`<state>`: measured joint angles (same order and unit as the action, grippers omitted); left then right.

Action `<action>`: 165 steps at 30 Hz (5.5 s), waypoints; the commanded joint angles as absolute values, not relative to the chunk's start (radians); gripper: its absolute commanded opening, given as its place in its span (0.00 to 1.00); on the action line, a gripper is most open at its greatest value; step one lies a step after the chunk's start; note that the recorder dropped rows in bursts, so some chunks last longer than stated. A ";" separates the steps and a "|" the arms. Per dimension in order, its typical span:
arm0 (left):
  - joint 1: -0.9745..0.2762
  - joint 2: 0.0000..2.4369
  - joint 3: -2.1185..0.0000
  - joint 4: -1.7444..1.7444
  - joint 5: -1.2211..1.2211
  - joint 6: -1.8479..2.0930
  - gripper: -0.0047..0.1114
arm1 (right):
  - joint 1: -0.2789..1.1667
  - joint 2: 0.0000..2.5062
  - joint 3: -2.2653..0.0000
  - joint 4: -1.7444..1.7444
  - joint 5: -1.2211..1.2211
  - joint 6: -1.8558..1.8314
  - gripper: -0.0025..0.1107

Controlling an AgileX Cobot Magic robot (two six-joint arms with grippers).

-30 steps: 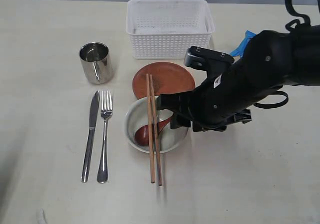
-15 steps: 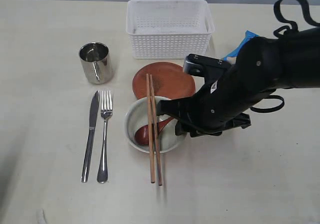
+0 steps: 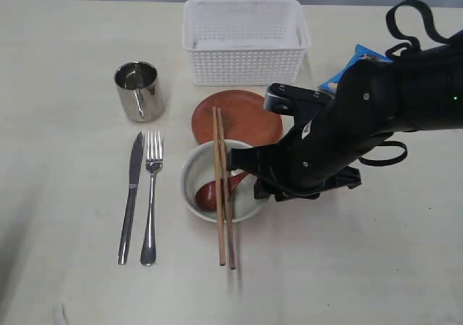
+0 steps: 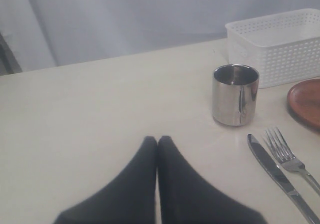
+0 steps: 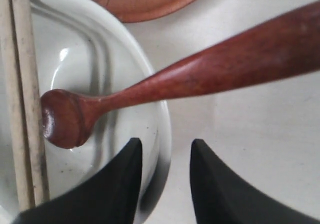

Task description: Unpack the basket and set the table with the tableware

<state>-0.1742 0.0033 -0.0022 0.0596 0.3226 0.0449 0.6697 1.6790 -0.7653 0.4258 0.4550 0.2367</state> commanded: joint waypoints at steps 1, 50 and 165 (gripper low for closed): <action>-0.172 0.000 0.000 0.051 0.322 0.044 0.04 | 0.670 1.682 -0.761 0.421 0.456 0.232 0.30; -0.172 0.000 0.000 0.051 0.322 0.044 0.04 | 0.670 1.734 -0.767 0.450 0.457 0.180 0.30; -0.172 0.000 0.000 0.051 0.322 0.044 0.04 | -0.079 1.859 -0.941 0.527 0.485 -0.154 0.45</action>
